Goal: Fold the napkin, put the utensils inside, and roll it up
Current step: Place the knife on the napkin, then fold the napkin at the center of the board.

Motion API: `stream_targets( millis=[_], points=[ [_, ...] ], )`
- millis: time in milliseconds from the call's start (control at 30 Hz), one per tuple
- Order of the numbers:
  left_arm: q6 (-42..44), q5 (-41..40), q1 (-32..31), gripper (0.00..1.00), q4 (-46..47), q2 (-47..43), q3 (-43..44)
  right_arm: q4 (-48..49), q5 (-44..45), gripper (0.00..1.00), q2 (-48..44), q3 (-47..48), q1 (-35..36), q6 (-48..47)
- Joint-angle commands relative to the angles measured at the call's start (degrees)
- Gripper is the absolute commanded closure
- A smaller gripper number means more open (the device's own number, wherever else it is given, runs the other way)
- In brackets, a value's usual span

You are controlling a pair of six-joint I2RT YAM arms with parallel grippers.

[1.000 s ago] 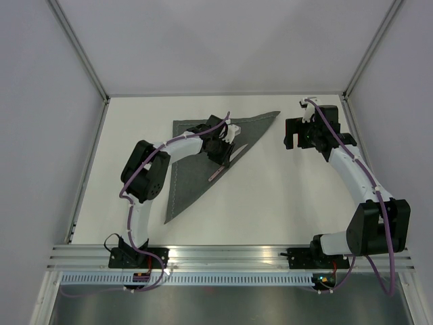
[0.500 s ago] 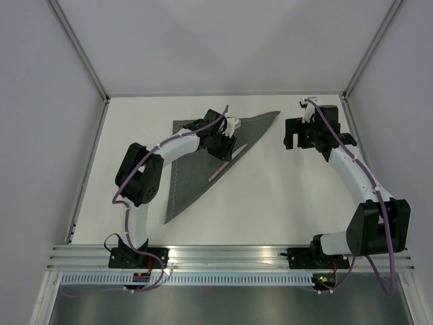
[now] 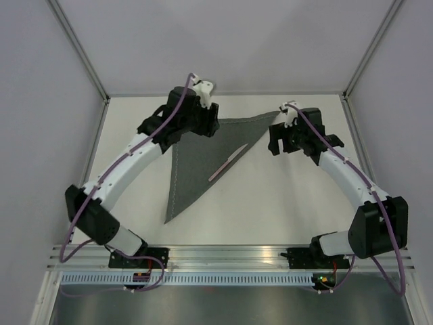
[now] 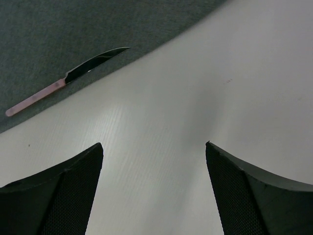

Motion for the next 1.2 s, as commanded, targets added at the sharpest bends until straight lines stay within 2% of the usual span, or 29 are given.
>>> stream_targets(
  millis=[0,133,233,300,433,700,900,1167],
  points=[
    [-5.2,-8.4,0.3,0.41,-3.0,-12.2,0.4,1.8,1.5,0.1,-1.7,0.2,7.1,-0.5],
    [-6.5,-15.9,0.2,0.4,-4.8,-24.7,-4.3,3.7,7.7,0.13,0.2,1.0,17.6,-4.3],
    [-7.2,-18.4,0.3,0.39,-6.4,-33.3,-8.2,6.5,12.0,0.15,2.2,1.2,29.0,-7.5],
    [-8.1,-19.9,0.3,0.39,-7.6,-38.6,-10.4,8.8,12.7,0.16,3.7,1.3,33.2,-8.8],
    [-10.5,-23.2,0.2,0.39,-12.2,-45.4,-14.1,13.3,15.4,0.2,6.2,1.2,45.2,-11.5],
    [-13.3,-26.4,0.2,0.4,-13.9,-55.3,-21.2,22.7,19.9,0.28,12.8,0.1,64.6,-17.3],
    [-13.5,-28.5,0.2,0.39,-15.1,-57.4,-22.9,34.5,20.5,0.35,18.2,-3.8,71.4,-23.4],
    [-13.7,-29.9,0.2,0.39,-16.1,-58.8,-24.1,46.7,20.6,0.36,24.0,-6.0,72.5,-29.1]
  ],
)
